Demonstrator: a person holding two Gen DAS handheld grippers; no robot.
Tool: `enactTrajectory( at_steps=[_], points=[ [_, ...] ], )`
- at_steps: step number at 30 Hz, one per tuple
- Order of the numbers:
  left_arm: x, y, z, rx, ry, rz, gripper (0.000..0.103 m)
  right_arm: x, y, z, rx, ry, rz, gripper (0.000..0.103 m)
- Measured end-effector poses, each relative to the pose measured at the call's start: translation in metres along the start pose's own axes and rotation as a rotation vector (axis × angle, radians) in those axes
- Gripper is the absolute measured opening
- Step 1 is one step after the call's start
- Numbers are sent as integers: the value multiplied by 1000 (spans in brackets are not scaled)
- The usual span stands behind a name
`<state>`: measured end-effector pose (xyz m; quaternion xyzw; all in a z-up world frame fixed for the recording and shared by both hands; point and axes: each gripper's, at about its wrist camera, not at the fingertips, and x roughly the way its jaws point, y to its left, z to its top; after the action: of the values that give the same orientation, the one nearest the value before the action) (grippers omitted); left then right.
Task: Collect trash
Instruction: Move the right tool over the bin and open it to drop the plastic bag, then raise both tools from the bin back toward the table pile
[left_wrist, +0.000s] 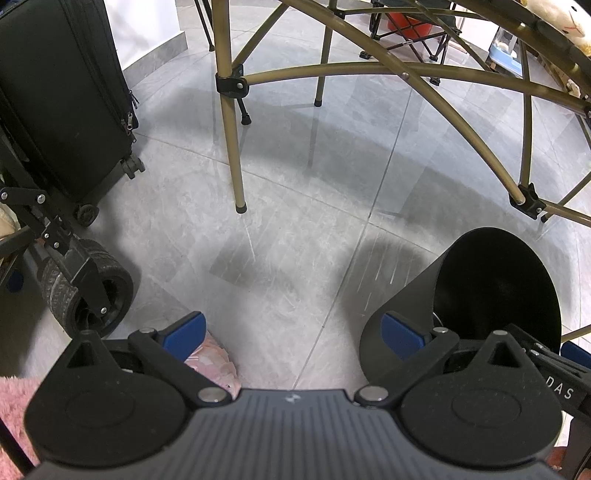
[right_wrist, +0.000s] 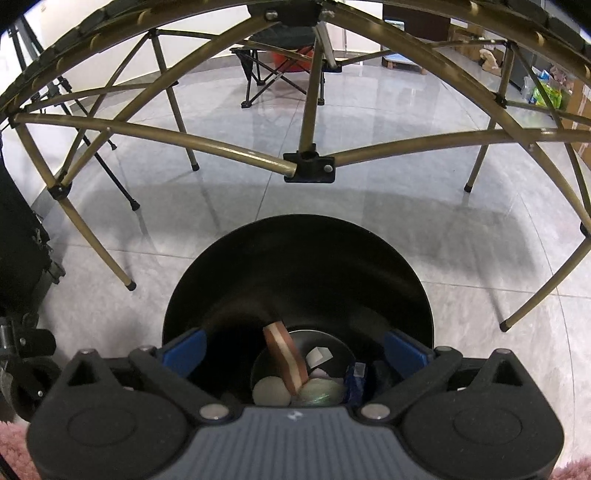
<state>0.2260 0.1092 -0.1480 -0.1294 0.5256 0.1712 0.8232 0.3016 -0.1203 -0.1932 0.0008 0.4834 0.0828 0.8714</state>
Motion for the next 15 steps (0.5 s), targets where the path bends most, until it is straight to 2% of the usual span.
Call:
enactTrajectory(
  at_steps=[15],
  points=[
    [-2, 2, -1, 2, -7, -10, 103, -7, -1, 1, 7, -30, -2, 103]
  ],
)
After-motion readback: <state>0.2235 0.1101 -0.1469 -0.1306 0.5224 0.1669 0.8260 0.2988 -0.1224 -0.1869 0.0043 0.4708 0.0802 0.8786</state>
